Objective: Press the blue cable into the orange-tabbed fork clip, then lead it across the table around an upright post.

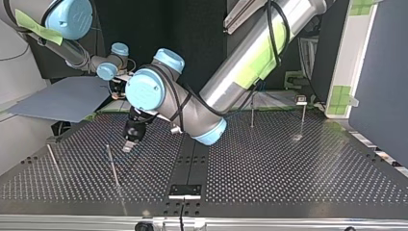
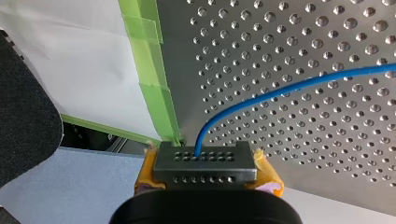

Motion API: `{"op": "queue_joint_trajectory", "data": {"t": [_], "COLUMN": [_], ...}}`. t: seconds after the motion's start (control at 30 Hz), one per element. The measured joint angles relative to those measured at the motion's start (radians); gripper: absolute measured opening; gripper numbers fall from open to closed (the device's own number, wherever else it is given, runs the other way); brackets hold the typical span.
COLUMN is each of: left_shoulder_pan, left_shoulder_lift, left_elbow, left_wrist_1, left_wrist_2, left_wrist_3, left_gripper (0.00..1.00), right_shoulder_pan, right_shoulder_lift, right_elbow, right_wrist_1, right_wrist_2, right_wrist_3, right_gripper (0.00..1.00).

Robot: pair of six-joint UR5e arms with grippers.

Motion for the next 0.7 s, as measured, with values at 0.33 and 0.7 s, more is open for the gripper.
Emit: {"op": "queue_joint_trajectory", "data": {"t": [0.33, 0.7], "left_shoulder_pan": [-0.001, -0.006], "left_shoulder_lift": [0.0, 0.0], "left_elbow": [0.0, 0.0], "left_wrist_1": [-0.019, -0.027], "left_wrist_2": [-0.03, -0.029], "left_wrist_3": [0.006, 0.03], "left_gripper": [0.98, 0.98], "right_shoulder_pan": [0.0, 0.0], "right_shoulder_lift": [0.0, 0.0], "right_elbow": [0.0, 0.0], "right_wrist_1": [0.0, 0.004], "right_wrist_2": [0.0, 0.0], "right_wrist_3": [0.0, 0.003], "right_gripper": [0.0, 0.0]}}
